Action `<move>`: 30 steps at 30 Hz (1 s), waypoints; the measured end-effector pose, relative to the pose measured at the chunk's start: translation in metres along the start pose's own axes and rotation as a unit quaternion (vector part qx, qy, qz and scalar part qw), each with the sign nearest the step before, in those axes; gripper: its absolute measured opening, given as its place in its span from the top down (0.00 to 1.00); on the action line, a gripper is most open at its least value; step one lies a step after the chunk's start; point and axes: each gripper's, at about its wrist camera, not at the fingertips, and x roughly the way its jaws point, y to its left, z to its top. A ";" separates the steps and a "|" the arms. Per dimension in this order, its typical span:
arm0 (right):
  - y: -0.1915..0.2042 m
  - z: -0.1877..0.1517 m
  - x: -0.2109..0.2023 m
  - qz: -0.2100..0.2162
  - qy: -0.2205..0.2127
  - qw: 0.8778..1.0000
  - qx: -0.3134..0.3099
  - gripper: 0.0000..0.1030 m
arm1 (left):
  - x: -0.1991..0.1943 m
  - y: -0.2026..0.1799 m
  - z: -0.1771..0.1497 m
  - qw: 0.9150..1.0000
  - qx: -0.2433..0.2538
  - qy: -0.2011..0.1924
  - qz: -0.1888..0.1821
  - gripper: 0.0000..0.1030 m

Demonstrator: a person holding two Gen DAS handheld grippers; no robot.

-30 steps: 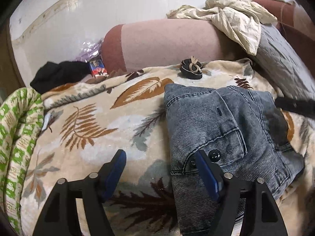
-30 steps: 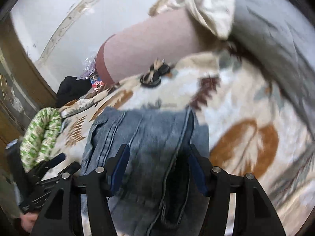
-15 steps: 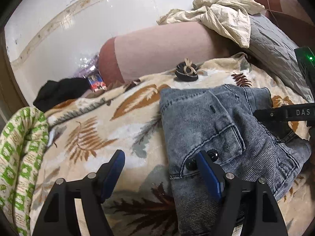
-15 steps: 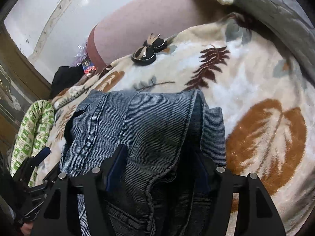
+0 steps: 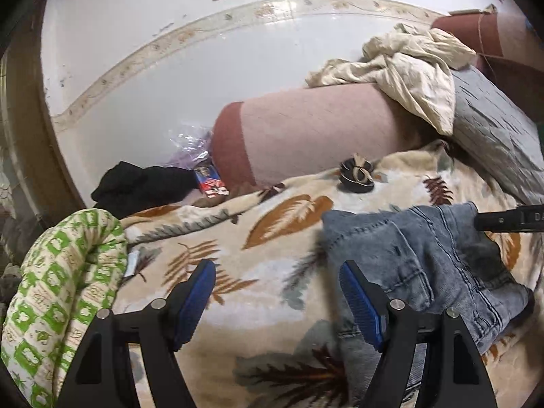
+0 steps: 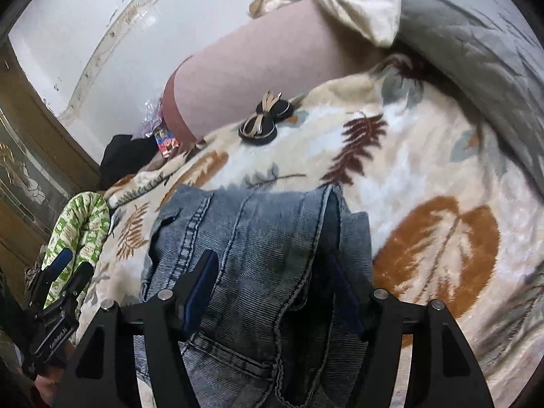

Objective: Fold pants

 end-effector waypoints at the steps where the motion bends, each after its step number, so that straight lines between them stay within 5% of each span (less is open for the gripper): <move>1: -0.001 0.000 -0.002 0.000 -0.002 1.000 0.002 0.34 | -0.001 0.003 0.001 1.000 -0.003 -0.001 0.002 0.24; 30: -0.019 0.003 -0.017 -0.013 -0.007 0.999 0.030 0.34 | -0.001 0.010 0.000 1.000 -0.006 -0.001 0.017 0.24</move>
